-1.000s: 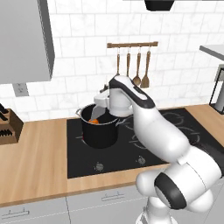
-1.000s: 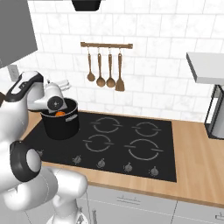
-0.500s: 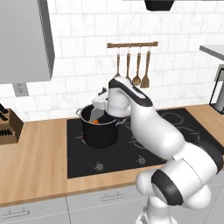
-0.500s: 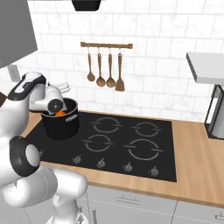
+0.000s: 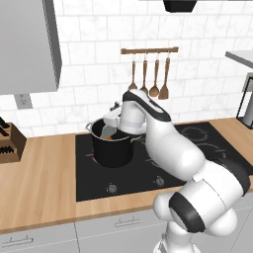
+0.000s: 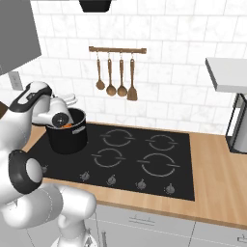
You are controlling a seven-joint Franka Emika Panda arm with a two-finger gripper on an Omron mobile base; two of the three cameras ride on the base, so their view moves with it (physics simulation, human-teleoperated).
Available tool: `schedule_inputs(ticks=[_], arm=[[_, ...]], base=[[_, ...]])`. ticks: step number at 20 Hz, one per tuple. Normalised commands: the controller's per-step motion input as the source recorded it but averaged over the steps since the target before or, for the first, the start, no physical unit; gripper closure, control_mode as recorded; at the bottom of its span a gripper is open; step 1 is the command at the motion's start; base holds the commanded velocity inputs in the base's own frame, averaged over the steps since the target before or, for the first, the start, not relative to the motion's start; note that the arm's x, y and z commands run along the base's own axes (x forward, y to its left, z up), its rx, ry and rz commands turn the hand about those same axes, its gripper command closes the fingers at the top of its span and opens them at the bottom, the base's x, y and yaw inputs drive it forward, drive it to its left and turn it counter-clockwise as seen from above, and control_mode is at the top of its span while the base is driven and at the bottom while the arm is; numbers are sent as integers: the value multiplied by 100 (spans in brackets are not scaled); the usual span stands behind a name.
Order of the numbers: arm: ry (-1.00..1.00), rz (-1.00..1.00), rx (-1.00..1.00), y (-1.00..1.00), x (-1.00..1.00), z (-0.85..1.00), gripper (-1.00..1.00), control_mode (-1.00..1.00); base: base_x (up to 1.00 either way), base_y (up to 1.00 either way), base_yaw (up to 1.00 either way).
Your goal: Put the tomato and squash in the pot. Retrieve the spatula and lightly stir the vegetables in the pot.
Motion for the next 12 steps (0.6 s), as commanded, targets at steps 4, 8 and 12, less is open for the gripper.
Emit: schedule_inputs(ticks=[4, 8, 12], arm=[[0, 0, 0, 0, 0, -5, 100, -100], [0, 0, 0, 0, 0, -3, 100, -100], [7, 0, 0, 0, 0, 0, 100, -100]], base=[[0, 0, 0], [0, 0, 0], [0, 0, 0]])
